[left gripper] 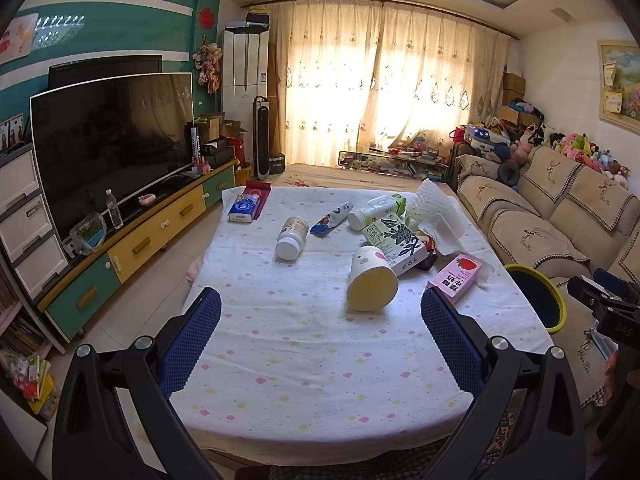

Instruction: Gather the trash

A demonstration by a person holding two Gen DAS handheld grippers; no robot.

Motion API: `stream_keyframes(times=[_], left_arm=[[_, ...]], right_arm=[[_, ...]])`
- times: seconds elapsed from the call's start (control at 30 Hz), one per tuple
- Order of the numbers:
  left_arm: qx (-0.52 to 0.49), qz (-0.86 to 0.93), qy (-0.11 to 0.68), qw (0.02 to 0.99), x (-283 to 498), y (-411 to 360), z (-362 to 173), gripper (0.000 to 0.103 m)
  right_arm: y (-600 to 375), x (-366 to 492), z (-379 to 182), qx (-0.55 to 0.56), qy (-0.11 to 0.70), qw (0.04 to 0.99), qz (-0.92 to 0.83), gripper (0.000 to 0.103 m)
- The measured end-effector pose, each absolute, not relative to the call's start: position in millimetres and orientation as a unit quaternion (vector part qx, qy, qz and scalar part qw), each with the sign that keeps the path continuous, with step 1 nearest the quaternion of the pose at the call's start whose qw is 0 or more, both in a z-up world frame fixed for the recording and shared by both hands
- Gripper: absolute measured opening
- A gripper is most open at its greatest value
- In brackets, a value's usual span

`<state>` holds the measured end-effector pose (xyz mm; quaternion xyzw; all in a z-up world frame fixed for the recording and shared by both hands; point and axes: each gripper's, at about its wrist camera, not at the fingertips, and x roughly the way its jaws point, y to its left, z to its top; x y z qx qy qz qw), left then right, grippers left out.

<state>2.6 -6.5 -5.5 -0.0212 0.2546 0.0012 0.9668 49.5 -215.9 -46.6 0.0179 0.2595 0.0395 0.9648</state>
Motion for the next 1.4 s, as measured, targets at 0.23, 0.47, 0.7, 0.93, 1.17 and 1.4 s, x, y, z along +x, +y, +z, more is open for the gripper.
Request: stream_keyframes(times=[0.23,0.47,0.7,0.93,1.17,1.4], left_arm=[[-0.021,0.001,0.256,0.966,3.5,-6.8,-7.5,0.099],[-0.020,0.001,0.257,0.966,2.6,-8.4,-7.5,0.099],[-0.018,-0.001,0.258,0.966,4.2,-11.2,-9.4,0.099],[-0.018,0.000,0.257,0.966,4.8,-11.8,-9.7,0.099],[-0.017,-0.002,0.260,0.965,6.6,-14.3,-10.8,0.099],[-0.017,0.000,0.260,0.966,7.1,-14.5,-11.4,0.099]], right_arm=[[-215.2,48.6,-45.7,0.018,0.260,0.965,0.040,0.097],[-216.3,49.2,-45.6,0.019,0.261,0.964,0.040,0.097],[-216.5,53.1,-49.9,0.019,0.263,0.964,0.041,0.097],[-216.4,53.4,-50.0,0.019,0.263,0.964,0.041,0.097],[-215.5,52.7,-51.1,0.019,0.264,0.963,0.042,0.097],[-212.3,51.8,-56.0,0.020,0.267,0.963,0.045,0.097]])
